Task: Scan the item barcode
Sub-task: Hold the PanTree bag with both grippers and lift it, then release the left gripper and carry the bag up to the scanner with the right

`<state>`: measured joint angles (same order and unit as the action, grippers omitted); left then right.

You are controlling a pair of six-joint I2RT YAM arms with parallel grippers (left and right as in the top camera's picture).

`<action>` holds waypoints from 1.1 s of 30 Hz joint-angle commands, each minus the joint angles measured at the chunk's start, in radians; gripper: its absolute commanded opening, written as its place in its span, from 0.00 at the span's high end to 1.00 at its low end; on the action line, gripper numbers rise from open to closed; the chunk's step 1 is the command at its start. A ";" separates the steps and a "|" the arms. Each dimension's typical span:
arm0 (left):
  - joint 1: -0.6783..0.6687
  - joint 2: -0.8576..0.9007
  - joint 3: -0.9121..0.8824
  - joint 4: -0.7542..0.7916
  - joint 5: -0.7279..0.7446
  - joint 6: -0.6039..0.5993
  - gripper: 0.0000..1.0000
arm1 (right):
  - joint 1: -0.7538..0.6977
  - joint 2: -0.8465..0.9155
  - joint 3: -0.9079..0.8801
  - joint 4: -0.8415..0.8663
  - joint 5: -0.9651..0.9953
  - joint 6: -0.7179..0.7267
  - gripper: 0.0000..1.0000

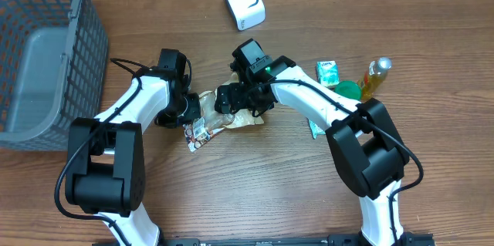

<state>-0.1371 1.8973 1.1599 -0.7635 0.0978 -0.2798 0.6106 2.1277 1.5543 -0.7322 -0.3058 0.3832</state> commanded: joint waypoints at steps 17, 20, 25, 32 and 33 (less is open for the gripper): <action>-0.002 -0.004 -0.024 -0.002 -0.031 0.034 0.96 | 0.001 0.042 0.016 0.095 -0.314 0.073 0.31; -0.002 -0.004 -0.024 -0.002 -0.031 0.034 0.96 | 0.001 0.045 0.016 0.097 -0.314 0.065 0.34; -0.002 -0.004 -0.024 -0.002 -0.031 0.034 0.96 | 0.001 0.069 0.016 0.105 -0.319 0.066 0.43; -0.002 -0.004 -0.024 -0.002 -0.030 0.034 0.96 | 0.000 0.081 0.016 0.115 -0.326 0.066 0.54; -0.002 -0.004 -0.024 -0.002 -0.030 0.034 0.96 | -0.002 0.081 0.016 0.115 -0.326 0.066 0.55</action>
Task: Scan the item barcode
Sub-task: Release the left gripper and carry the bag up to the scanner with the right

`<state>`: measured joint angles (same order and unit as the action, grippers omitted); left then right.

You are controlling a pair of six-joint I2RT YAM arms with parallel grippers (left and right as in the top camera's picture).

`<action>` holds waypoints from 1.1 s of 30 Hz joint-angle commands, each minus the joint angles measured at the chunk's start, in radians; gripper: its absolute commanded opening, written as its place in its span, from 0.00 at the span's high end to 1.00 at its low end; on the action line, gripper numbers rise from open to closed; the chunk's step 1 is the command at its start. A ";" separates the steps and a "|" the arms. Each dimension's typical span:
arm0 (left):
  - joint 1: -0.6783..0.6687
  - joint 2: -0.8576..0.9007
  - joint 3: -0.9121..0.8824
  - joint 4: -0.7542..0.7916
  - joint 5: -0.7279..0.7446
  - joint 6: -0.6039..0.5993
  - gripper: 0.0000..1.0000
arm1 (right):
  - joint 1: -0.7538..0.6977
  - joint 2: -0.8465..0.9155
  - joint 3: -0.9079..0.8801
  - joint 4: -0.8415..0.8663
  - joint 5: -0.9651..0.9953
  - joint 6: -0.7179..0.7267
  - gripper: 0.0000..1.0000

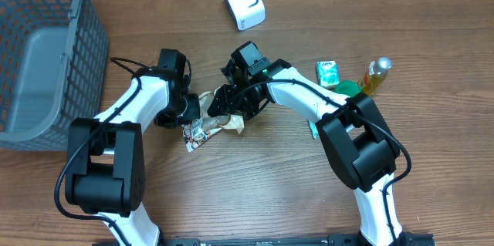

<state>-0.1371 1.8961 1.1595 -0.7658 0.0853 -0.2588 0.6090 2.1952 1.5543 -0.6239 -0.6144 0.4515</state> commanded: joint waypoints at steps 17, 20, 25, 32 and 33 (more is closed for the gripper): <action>0.001 -0.027 0.013 0.004 0.016 0.012 0.96 | -0.090 -0.007 0.016 -0.002 -0.277 -0.138 0.67; 0.001 -0.027 0.014 0.004 0.017 0.012 0.96 | -0.090 -0.007 0.016 -0.002 -0.277 -0.146 0.76; 0.003 -0.045 0.066 -0.033 0.019 0.013 0.96 | -0.094 -0.007 0.016 -0.007 -0.280 -0.159 0.89; 0.046 -0.166 0.225 -0.138 0.019 0.012 0.96 | -0.136 -0.021 0.016 -0.036 -0.454 -0.271 0.96; 0.058 -0.190 0.252 -0.150 0.019 0.013 0.96 | -0.145 -0.028 0.016 -0.049 -0.469 -0.286 0.96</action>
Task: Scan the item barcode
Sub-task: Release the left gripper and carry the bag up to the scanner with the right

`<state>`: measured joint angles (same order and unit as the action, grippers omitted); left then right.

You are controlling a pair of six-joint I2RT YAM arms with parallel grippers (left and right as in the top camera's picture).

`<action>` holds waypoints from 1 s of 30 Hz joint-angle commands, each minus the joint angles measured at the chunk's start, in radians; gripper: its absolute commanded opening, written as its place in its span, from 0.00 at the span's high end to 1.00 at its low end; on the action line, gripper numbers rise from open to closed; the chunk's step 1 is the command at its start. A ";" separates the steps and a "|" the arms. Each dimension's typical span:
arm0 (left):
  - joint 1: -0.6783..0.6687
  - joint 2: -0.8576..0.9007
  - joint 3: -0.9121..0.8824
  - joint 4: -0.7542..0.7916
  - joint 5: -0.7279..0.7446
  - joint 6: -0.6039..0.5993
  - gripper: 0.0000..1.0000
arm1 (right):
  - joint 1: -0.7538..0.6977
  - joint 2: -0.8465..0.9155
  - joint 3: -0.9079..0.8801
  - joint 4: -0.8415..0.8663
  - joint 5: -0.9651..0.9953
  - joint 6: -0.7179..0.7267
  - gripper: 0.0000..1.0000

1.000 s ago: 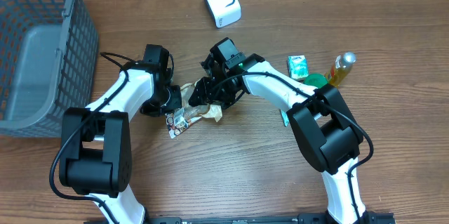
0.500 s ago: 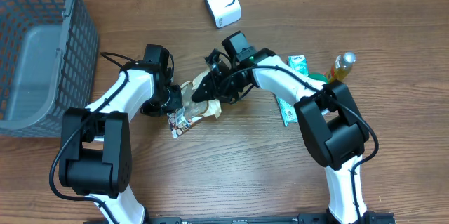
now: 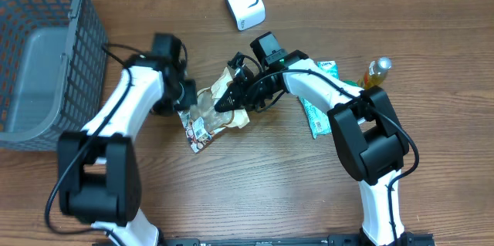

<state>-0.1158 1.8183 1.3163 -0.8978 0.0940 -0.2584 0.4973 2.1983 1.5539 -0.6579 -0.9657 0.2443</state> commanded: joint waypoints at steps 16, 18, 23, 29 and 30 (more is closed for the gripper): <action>0.218 -0.219 0.172 0.013 -0.046 0.012 0.84 | -0.169 -0.258 0.016 -0.723 -0.270 -0.895 0.96; 0.218 -0.215 0.171 0.014 -0.046 0.013 0.83 | -0.178 -0.275 0.016 -0.797 -0.270 -0.978 0.96; 0.218 -0.203 0.171 0.021 -0.046 0.027 0.78 | -0.183 -0.286 0.016 -0.892 -0.271 -1.081 0.96; 0.218 -0.183 0.171 -0.002 -0.049 0.027 0.00 | -0.183 -0.286 0.016 -0.892 -0.270 -1.083 0.96; 0.217 -0.182 0.171 -0.007 -0.050 0.027 0.00 | -0.183 -0.286 0.016 -0.892 -0.270 -1.083 0.96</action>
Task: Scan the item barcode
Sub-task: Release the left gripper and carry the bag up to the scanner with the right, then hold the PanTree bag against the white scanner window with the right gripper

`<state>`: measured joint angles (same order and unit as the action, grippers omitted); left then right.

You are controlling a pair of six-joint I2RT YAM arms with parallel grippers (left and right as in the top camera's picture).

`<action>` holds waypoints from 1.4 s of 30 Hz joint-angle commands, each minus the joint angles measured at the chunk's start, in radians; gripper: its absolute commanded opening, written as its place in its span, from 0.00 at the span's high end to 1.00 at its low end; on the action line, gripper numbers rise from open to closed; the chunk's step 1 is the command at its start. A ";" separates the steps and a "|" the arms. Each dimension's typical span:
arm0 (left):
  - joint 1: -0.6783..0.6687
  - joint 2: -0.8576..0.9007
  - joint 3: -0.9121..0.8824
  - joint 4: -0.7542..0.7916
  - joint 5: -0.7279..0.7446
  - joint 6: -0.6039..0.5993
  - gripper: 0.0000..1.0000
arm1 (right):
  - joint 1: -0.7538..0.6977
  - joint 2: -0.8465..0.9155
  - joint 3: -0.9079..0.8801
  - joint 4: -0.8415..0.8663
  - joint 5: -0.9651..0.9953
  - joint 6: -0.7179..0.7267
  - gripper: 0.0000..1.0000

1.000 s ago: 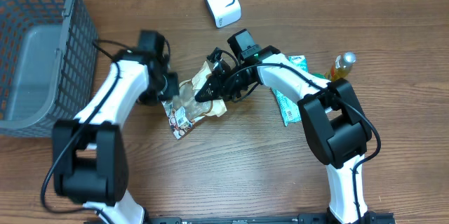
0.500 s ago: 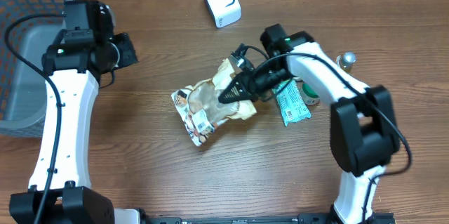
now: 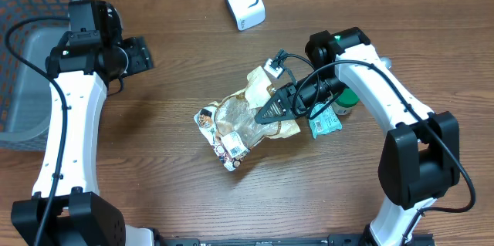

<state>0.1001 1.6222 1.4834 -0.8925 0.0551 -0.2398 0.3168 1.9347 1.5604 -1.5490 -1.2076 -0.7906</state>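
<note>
A crinkled clear-and-brown snack bag (image 3: 241, 123) lies at the table's middle, with a white barcode label (image 3: 231, 149) on its near left end. My right gripper (image 3: 268, 113) is shut on the bag's right edge, its fingers pointing left. My left gripper (image 3: 142, 54) hangs far off to the upper left beside the basket, open with nothing in it. The white scanner (image 3: 244, 1) stands at the back edge, well beyond the bag.
A grey mesh basket (image 3: 31, 53) fills the far left. A teal packet (image 3: 326, 121) and a green round item (image 3: 345, 106) lie under the right arm, just right of the bag.
My left gripper has let go of the bag's left end and now sits up by the basket. The right gripper still holds the bag, which is now further right and nearer, label end pointing front left.
At first both grippers were together on the bag left of centre, and a second later they were still there. Then the bag was spread between them, the left on its left end. Now only the right gripper holds it, at mid-table.
</note>
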 commanded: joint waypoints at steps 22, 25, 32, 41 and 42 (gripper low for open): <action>0.002 0.017 0.004 -0.012 -0.012 0.008 0.00 | 0.119 -0.023 0.227 0.354 0.698 0.747 0.96; 0.002 0.017 0.004 -0.012 -0.012 0.008 0.00 | 0.136 -0.023 0.379 0.291 0.816 0.747 0.96; 0.002 0.017 0.004 -0.012 -0.012 0.008 0.00 | 0.142 -0.023 0.676 0.256 1.041 0.745 0.96; 0.002 0.017 0.004 -0.012 -0.012 0.008 0.00 | 0.161 0.015 0.697 0.472 1.261 0.546 0.96; 0.002 0.017 0.004 -0.012 -0.012 0.008 0.00 | 0.165 0.026 0.697 0.498 1.280 0.518 0.96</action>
<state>0.1001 1.6264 1.4834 -0.9058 0.0544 -0.2394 0.4610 1.9381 2.2391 -1.1130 -0.0570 -0.1532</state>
